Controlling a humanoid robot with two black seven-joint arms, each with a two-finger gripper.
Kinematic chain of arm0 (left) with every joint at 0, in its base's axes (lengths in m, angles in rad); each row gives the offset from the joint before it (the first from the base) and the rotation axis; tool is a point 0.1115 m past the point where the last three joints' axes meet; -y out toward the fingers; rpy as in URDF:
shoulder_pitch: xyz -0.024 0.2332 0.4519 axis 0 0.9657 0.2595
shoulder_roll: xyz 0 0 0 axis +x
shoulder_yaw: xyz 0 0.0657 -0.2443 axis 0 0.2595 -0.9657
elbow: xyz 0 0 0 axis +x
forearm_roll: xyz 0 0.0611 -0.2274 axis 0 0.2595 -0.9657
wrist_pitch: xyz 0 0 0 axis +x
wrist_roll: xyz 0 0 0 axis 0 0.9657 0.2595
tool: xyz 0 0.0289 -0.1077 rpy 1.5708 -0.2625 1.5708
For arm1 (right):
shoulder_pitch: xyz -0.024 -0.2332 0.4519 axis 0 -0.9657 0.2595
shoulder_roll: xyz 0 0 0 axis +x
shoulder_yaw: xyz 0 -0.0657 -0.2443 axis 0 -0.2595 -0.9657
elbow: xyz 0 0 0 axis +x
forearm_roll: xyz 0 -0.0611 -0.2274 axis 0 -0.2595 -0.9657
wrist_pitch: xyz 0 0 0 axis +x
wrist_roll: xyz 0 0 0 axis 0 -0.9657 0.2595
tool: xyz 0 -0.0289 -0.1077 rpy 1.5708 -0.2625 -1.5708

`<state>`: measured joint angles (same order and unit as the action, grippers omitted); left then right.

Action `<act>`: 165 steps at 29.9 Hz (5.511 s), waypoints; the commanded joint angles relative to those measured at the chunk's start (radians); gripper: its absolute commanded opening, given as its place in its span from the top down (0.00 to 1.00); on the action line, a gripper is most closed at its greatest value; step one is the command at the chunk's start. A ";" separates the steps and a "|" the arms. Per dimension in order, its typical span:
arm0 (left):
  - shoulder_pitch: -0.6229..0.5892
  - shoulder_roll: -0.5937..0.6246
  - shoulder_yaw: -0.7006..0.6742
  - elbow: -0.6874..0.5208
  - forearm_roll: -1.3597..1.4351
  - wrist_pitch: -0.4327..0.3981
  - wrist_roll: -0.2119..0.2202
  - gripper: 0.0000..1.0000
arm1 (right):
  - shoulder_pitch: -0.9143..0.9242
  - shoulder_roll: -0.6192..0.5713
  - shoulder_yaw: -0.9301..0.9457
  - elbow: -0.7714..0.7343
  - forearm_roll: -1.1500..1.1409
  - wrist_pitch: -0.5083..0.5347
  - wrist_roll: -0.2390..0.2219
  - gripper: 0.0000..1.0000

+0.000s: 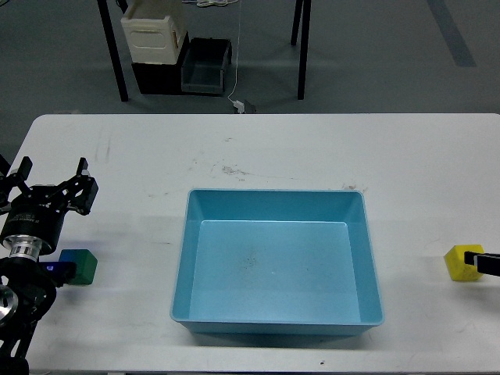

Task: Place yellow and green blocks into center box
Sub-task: 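Move the right gripper down onto the yellow cube and close it, then lift the yellow cube with the right gripper and carry it over the box, then lower the yellow cube into the box and open the right gripper, then raise the right gripper away from the box, then move the left gripper down onto the green cube and close it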

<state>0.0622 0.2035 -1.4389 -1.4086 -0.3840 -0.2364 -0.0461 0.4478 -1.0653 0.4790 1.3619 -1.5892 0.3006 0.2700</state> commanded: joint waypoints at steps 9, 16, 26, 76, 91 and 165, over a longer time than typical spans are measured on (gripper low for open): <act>-0.001 -0.010 0.000 0.000 0.000 0.000 0.000 0.00 | 0.000 0.067 0.006 -0.064 -0.002 0.000 0.002 0.10; -0.001 -0.010 -0.002 0.000 -0.001 0.000 0.000 0.00 | -0.001 0.096 0.004 -0.090 -0.002 0.000 0.002 0.13; -0.001 -0.012 0.000 0.000 -0.001 0.002 0.000 0.00 | -0.003 0.091 0.001 -0.092 -0.002 0.011 0.005 0.67; -0.019 -0.003 -0.015 -0.001 -0.004 0.009 -0.001 0.00 | 1.048 0.416 -0.540 0.166 -0.382 0.184 0.219 0.99; -0.032 0.001 -0.018 -0.001 -0.006 0.012 -0.001 0.00 | 0.968 0.700 -0.700 -0.033 -0.383 0.188 0.219 0.76; -0.389 1.044 0.595 -0.184 2.324 -0.163 -0.443 0.00 | -0.593 0.791 1.222 0.368 0.318 -0.136 -0.080 0.00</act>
<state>-0.3220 1.2483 -0.9015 -1.5914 1.8811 -0.4234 -0.4888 -0.1043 -0.2785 1.6836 1.7300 -1.2726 0.1776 0.1900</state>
